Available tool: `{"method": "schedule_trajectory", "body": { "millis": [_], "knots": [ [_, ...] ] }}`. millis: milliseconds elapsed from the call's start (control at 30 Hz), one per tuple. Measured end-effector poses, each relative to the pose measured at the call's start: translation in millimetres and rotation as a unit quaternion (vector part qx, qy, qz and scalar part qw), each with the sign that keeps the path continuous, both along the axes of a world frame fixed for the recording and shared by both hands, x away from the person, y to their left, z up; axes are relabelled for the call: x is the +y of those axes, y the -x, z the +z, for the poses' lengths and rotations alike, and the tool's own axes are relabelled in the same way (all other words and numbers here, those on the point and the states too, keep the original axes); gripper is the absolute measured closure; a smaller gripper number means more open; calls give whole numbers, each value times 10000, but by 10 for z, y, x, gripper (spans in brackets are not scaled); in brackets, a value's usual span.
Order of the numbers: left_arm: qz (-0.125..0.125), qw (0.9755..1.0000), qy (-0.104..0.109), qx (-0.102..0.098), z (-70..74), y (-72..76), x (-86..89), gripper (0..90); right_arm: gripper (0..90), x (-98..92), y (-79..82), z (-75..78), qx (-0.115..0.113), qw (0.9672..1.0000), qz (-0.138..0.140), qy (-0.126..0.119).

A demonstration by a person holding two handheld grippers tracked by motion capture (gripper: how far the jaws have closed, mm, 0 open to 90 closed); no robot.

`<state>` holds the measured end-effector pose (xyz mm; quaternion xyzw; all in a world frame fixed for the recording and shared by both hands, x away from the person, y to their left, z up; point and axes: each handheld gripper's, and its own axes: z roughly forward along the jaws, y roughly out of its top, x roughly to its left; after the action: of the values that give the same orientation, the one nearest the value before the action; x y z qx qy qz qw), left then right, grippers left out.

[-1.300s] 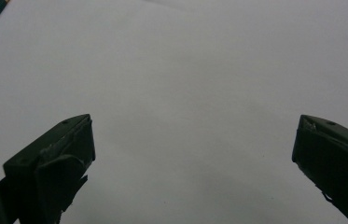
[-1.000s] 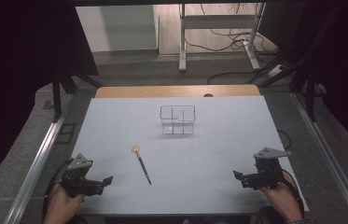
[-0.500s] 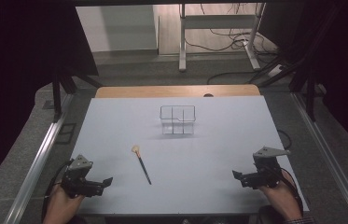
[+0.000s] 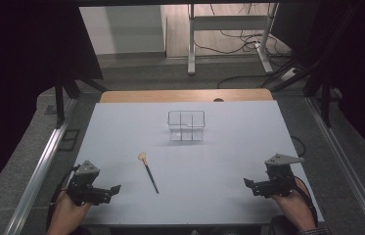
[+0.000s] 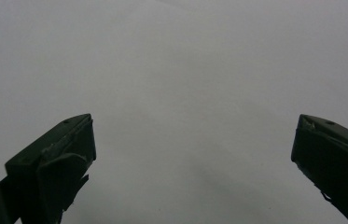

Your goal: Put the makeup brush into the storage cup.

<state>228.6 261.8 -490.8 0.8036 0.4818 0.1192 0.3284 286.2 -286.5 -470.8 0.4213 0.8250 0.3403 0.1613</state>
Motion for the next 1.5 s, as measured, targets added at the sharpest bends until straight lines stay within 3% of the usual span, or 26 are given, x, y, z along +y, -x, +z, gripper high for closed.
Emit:
{"method": "schedule_trajectory", "body": {
  "millis": [167, 500, 700, 1000, 1500],
  "knots": [
    [62, 10000, 36, 14, -40, -36, 14, 2, 0, 23, 5, -3, -27, 9999, 42, 101],
    [40, 9997, 219, -83, -60, -77, 12, 0, 1, 16, -7, -13, 24, 10000, 29, 57],
    [-21, 9996, 275, 21, -53, -137, -38, 2, 0, 18, -13, -18, 58, 10000, 5, 66],
    [-146, 9998, 67, 128, -58, -256, -140, 7, 0, 26, -14, -20, 64, 9999, 28, 90],
    [-55, 9994, -196, 274, -39, -388, -261, 20, 0, 45, -10, -22, 56, 9998, 71, 173]
  ]
}}
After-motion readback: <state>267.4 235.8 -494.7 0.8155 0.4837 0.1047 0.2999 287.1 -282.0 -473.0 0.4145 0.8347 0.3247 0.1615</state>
